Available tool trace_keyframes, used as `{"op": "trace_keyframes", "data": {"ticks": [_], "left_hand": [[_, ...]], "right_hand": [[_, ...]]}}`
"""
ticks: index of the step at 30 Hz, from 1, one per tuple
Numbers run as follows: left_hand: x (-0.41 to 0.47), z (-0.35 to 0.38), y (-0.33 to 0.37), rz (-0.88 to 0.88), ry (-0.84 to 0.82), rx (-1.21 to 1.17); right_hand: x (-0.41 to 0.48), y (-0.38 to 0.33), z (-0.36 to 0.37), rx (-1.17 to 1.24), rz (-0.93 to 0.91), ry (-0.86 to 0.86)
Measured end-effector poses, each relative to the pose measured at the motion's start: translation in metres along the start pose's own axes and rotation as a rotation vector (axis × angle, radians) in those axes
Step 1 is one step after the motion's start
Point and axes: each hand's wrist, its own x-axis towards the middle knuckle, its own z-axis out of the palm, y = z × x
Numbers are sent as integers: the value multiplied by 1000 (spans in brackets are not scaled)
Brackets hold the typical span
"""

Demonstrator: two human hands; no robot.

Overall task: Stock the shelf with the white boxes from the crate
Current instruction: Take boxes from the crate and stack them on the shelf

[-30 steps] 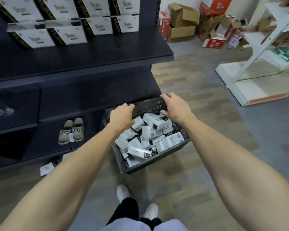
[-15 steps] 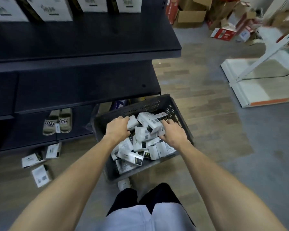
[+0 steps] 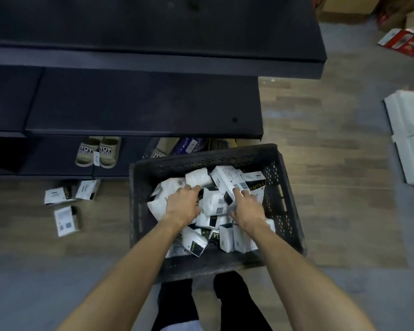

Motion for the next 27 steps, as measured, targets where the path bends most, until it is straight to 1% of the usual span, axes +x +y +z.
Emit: {"op": "trace_keyframes", "data": {"ticks": [4,8,10,13,16,19,24,27], "left_hand": [[22,29,-12,-33,29,-39],[30,50,-22,-60,36,-53],[31,58,-24,-65,38,-41],[30,63,-25,-71,17,-23],[29,57,-22,-65,0,-26],[32,44,-17,-43,22,-18],[38,23,-17,-5,85,31],[36,8,-22,-6,127,8]], "right_hand": [[39,-3,30,-16,52,32],[66,-6,53,-145,74,60],[74,-3,59,-196,74,80],[75,1,59,-204,49,103],[68,5,46,-185,8,107],[62,11,20,-122,-57,131],[40,16,-23,-11,-255,56],[27,9,-48,61,-349,1]]}}
